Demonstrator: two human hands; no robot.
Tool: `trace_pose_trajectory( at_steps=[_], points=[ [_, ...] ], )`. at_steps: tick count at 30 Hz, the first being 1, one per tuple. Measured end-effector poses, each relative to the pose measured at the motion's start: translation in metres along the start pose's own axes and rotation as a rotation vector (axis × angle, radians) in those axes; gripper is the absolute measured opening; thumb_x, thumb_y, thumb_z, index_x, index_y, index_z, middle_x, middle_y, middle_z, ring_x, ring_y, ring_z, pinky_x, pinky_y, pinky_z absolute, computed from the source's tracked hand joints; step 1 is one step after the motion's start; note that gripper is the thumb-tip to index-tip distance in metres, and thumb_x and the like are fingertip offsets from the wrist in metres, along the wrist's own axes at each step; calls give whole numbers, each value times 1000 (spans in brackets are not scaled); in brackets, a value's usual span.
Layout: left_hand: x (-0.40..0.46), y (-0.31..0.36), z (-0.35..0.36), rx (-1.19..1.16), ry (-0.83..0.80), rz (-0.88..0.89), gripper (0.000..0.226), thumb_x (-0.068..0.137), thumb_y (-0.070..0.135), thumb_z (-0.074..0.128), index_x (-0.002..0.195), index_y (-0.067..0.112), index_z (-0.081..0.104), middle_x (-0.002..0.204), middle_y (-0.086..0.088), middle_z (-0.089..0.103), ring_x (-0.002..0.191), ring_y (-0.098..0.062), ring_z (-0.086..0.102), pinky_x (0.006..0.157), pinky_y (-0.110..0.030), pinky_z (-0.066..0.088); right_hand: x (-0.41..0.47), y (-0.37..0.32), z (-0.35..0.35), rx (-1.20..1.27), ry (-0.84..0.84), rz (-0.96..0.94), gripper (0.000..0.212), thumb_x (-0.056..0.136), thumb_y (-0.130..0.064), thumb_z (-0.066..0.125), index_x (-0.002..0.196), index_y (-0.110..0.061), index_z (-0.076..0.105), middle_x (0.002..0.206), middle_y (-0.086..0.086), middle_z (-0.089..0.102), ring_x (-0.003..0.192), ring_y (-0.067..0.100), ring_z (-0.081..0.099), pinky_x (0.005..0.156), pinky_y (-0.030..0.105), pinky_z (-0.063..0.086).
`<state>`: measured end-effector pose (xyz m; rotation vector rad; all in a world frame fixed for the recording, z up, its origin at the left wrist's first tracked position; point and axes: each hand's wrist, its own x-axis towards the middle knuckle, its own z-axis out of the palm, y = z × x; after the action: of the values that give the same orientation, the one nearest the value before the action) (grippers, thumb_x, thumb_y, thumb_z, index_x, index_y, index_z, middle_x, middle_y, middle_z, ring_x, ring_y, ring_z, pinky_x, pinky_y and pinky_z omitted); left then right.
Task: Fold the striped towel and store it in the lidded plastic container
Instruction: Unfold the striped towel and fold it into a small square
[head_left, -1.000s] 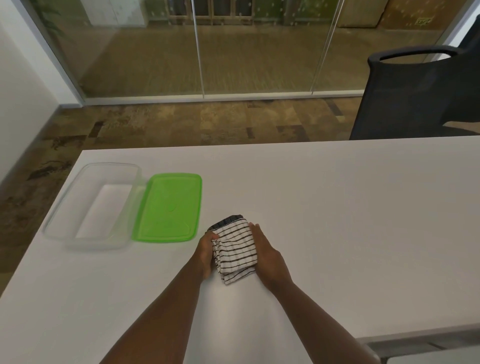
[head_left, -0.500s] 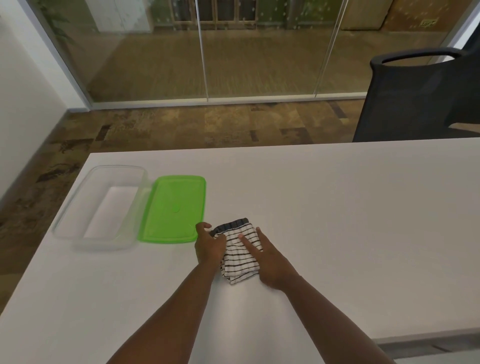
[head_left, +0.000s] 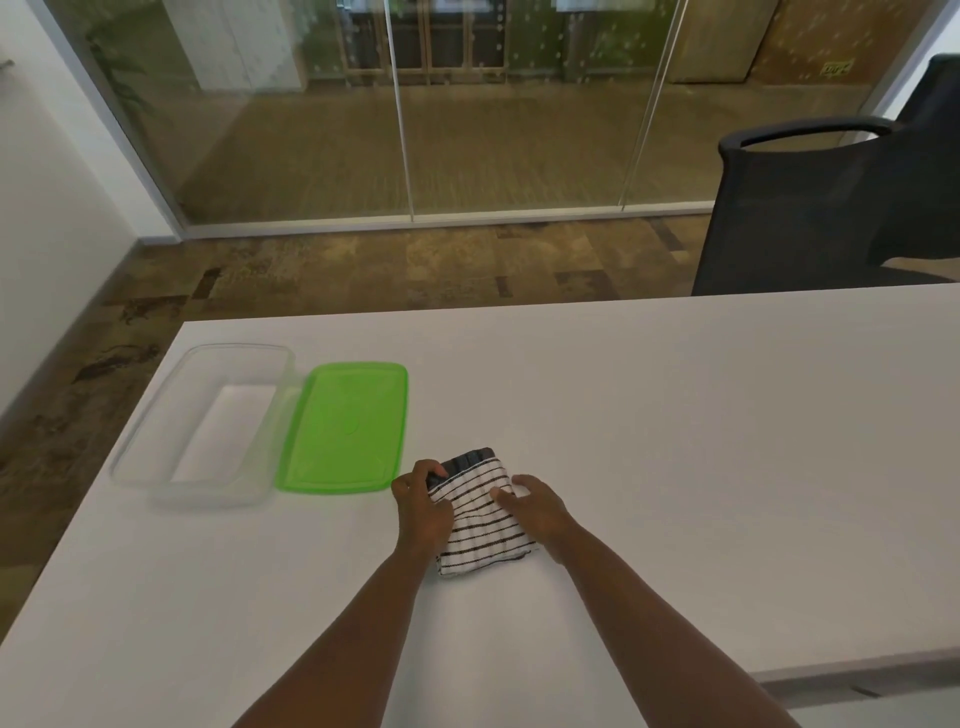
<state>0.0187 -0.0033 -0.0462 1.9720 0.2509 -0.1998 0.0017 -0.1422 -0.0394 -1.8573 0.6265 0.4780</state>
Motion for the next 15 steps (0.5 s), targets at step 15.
trace_pose_trajectory(
  at_steps=[15],
  points=[
    [11,-7,-19,79,52,-47,26,84,17,66,62,15,51,62,-2,54,61,-20,51,65,-28,43,-16,-27,-8,335,-56,-42,30,78,8,57,107,1,64,109,22,67,92,30,63,76,35,54]
  ],
)
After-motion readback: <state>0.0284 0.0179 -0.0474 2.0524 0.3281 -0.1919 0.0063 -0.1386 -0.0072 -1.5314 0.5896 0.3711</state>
